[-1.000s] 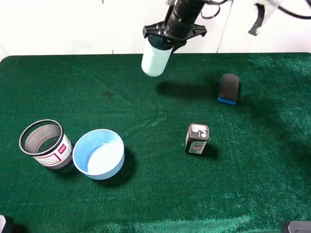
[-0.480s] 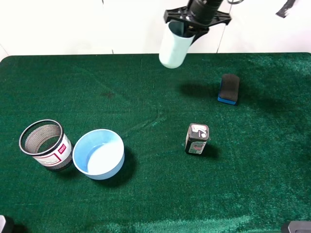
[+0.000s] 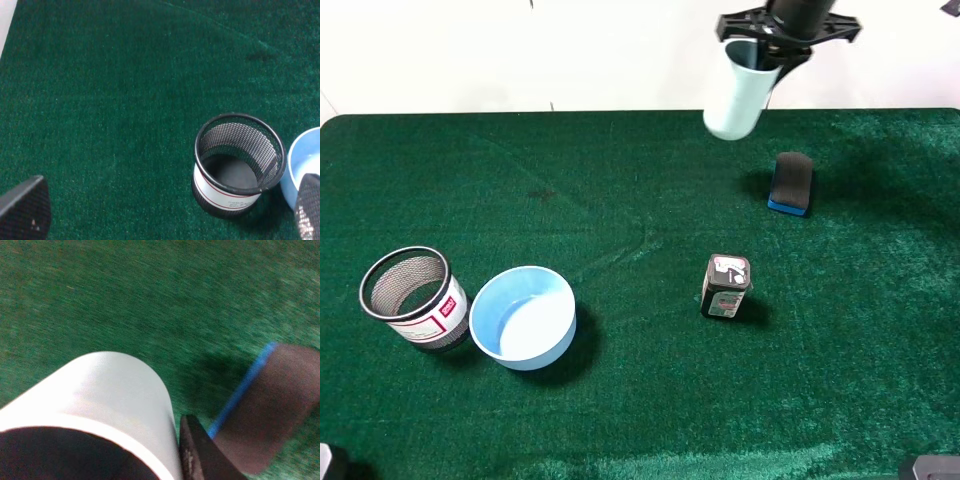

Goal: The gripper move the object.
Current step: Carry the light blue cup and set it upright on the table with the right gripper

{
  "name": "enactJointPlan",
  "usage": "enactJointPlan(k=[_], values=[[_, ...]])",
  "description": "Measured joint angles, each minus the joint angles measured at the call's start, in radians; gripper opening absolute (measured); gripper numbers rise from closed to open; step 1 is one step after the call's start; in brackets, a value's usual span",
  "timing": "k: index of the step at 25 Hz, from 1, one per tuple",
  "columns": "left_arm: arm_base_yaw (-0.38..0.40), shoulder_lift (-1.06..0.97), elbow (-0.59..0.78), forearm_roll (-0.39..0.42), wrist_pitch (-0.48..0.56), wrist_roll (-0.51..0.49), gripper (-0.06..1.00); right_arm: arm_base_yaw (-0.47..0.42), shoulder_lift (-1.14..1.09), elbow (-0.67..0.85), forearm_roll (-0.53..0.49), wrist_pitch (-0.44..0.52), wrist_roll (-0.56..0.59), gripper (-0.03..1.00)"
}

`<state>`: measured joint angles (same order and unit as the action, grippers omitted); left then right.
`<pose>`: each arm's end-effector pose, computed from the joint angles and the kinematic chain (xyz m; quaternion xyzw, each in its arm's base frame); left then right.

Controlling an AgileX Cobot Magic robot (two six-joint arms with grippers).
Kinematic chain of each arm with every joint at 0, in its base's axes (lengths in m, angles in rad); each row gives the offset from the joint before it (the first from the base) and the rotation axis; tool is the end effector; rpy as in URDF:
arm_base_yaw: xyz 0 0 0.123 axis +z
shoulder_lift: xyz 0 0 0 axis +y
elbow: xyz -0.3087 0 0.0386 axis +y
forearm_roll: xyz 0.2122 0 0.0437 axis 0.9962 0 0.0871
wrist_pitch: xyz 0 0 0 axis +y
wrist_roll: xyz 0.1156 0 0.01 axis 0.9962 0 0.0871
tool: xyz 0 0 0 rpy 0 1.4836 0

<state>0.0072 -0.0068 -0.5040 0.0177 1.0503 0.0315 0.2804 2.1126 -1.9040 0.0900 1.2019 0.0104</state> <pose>-0.0409 0.0015 0.2506 0.0100 0.8476 0.0191 0.5303 0.4175 0.1304 0.2543 -0.1226 0.9838 0.0610 0.1157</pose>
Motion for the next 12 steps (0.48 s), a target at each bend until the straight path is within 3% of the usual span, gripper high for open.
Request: enactJointPlan(k=[12], values=[[0.000,0.000,0.000,0.000,0.000,0.000,0.99,-0.115,0.000,0.000,-0.042,0.012,-0.020,0.02]])
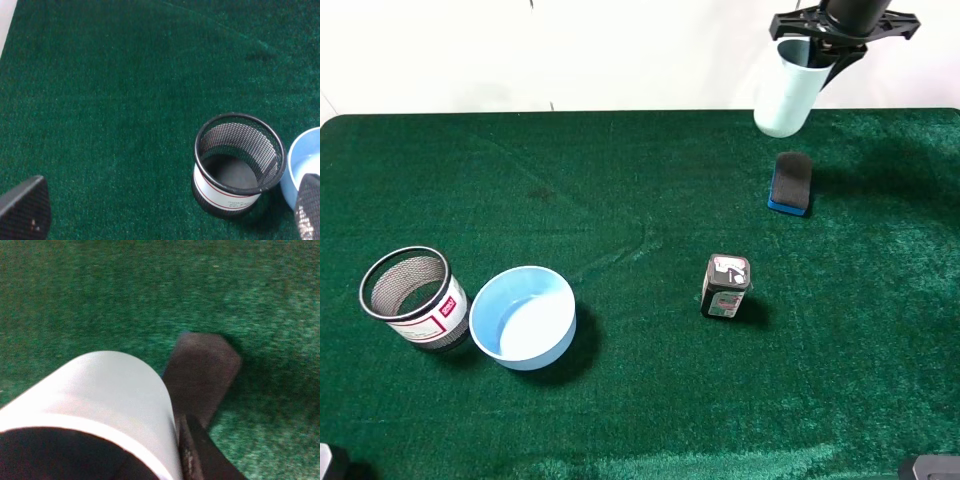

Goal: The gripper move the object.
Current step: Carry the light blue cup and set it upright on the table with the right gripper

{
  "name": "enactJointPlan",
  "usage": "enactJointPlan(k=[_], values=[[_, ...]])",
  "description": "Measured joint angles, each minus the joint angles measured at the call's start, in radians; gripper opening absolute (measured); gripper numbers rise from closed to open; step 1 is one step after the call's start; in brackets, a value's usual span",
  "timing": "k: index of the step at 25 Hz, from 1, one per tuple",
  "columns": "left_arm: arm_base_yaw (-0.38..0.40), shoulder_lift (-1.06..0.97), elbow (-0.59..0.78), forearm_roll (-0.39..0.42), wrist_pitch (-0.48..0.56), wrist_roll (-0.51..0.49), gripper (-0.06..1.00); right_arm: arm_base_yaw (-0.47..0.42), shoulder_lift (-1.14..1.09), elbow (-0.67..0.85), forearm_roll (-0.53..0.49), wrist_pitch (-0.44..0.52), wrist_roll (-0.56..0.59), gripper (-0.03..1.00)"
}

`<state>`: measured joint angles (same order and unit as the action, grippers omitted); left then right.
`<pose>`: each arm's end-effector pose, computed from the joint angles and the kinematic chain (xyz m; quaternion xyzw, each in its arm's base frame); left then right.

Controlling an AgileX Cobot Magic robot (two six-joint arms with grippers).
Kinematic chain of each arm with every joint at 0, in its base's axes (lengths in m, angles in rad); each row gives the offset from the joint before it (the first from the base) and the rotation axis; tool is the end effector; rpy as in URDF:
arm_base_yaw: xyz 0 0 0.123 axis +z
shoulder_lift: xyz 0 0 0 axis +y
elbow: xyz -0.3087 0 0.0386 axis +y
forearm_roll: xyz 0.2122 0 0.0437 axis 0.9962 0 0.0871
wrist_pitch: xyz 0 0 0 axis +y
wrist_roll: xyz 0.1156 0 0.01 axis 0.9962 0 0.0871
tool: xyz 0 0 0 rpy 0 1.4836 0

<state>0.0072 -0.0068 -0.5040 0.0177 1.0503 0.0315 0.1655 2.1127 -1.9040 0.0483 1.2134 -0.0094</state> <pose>-0.0409 0.0015 0.2506 0.0100 0.8476 0.0191 0.5303 0.4291 0.0770 0.2536 -0.0810 0.9895 0.0326 0.1155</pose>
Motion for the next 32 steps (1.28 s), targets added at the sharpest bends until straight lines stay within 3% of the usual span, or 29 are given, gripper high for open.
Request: enactJointPlan(k=[10,18,32], values=[[0.000,0.000,0.000,0.000,0.000,0.000,0.99,-0.043,-0.001,0.000,-0.028,0.000,-0.009,0.01],[0.000,0.000,0.000,0.000,0.000,0.000,0.99,-0.091,-0.061,0.099,-0.035,-0.004,-0.009,0.01],[0.000,0.000,0.000,0.000,0.000,0.000,0.99,-0.163,-0.135,0.389,-0.037,-0.200,-0.009,0.01]])
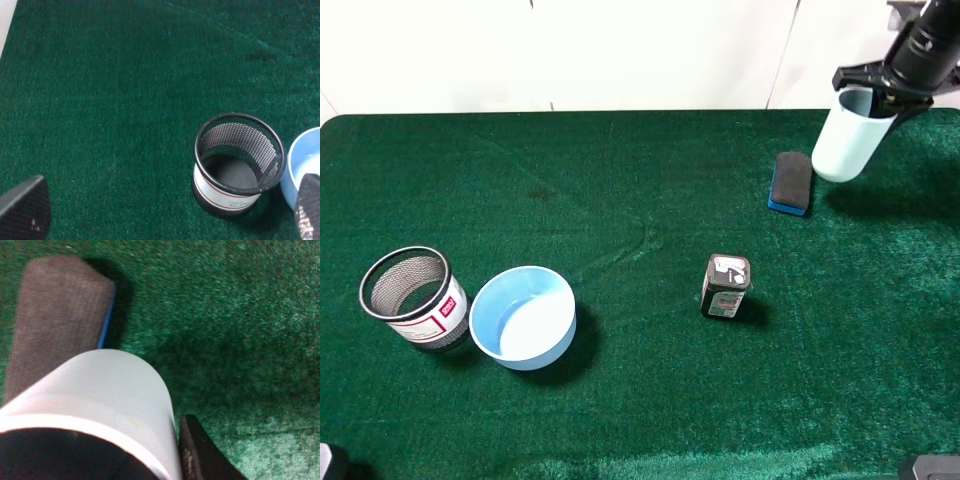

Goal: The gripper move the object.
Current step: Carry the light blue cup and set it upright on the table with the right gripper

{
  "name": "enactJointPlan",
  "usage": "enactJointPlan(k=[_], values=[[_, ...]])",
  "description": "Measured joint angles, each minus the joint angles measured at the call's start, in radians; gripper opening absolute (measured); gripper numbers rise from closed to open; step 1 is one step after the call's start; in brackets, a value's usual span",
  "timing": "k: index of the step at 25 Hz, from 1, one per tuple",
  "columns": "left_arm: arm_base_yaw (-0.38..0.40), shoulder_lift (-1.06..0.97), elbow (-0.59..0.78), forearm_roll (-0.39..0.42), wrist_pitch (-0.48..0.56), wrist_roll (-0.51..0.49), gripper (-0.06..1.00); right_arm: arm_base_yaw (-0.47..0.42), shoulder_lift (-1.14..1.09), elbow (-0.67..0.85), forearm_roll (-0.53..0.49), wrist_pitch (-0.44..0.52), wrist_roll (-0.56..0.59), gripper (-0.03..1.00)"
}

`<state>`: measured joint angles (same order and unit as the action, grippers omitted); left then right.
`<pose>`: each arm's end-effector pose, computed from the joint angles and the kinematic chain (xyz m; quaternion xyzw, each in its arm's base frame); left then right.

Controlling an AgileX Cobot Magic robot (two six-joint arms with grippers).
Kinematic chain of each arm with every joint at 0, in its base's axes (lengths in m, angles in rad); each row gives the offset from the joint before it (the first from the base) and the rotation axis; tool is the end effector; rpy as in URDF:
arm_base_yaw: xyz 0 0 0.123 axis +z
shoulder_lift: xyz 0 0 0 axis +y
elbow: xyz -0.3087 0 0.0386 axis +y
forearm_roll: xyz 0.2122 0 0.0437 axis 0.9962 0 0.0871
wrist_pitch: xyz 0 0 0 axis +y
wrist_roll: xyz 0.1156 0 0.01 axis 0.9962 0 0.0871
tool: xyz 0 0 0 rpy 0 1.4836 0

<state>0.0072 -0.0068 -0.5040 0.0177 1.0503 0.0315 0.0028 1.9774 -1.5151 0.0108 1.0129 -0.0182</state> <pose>-0.0409 0.0015 0.2506 0.0100 0.8476 0.0191 0.5303 0.3879 0.0021 0.2216 -0.0080 0.9958 0.0041 0.0913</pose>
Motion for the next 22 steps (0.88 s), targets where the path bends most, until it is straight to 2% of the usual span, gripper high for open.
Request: enactJointPlan(k=[8,22], values=[[0.000,-0.001,0.000,0.000,0.000,0.000,0.99,-0.024,-0.026,0.121,-0.011,-0.128,0.000,0.01],[0.000,-0.001,0.000,0.000,0.000,0.000,0.99,-0.052,-0.026,0.173,-0.063,-0.206,0.000,0.01]])
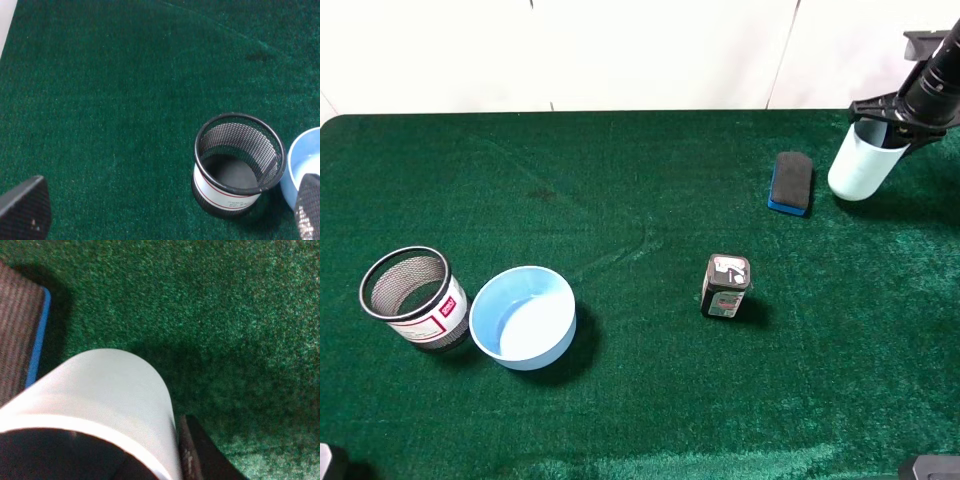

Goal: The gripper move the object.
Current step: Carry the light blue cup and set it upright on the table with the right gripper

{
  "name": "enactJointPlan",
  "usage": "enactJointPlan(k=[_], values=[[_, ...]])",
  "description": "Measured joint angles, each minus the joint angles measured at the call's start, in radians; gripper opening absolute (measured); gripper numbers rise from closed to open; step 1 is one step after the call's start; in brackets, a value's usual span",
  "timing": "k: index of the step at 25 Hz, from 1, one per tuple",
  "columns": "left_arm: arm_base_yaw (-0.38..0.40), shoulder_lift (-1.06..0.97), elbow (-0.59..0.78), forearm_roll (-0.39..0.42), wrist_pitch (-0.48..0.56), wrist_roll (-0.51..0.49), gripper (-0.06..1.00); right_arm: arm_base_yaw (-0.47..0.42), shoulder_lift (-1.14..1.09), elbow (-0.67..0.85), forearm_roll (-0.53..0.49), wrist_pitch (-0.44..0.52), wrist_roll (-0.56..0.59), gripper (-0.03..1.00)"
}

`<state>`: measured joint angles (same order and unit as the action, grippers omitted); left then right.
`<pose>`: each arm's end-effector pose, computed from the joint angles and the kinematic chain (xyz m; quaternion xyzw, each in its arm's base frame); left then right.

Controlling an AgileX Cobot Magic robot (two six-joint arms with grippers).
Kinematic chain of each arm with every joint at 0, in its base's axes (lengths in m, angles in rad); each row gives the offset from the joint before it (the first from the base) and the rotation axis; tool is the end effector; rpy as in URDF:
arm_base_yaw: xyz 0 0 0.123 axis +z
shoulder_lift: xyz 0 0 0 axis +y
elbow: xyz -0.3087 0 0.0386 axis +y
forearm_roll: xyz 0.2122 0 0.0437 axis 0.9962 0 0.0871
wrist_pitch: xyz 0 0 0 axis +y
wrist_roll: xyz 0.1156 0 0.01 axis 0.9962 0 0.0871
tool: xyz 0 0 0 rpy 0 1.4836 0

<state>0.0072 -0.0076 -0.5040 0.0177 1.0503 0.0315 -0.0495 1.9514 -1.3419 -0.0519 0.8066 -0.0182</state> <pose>-0.0410 0.0015 0.2505 0.0099 0.8474 0.0191 0.5306 0.3766 -0.0230 0.1970 0.0000 0.9925 -0.0248 0.1198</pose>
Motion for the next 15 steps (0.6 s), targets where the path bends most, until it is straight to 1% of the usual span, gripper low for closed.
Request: enactJointPlan(k=[4,15], values=[[0.000,0.000,0.000,0.000,0.000,0.000,0.99,0.000,0.000,0.031,-0.004,-0.022,0.000,0.01],[0.000,0.000,0.000,0.000,0.000,0.000,0.99,0.000,0.000,0.037,-0.019,-0.025,0.004,0.02]])
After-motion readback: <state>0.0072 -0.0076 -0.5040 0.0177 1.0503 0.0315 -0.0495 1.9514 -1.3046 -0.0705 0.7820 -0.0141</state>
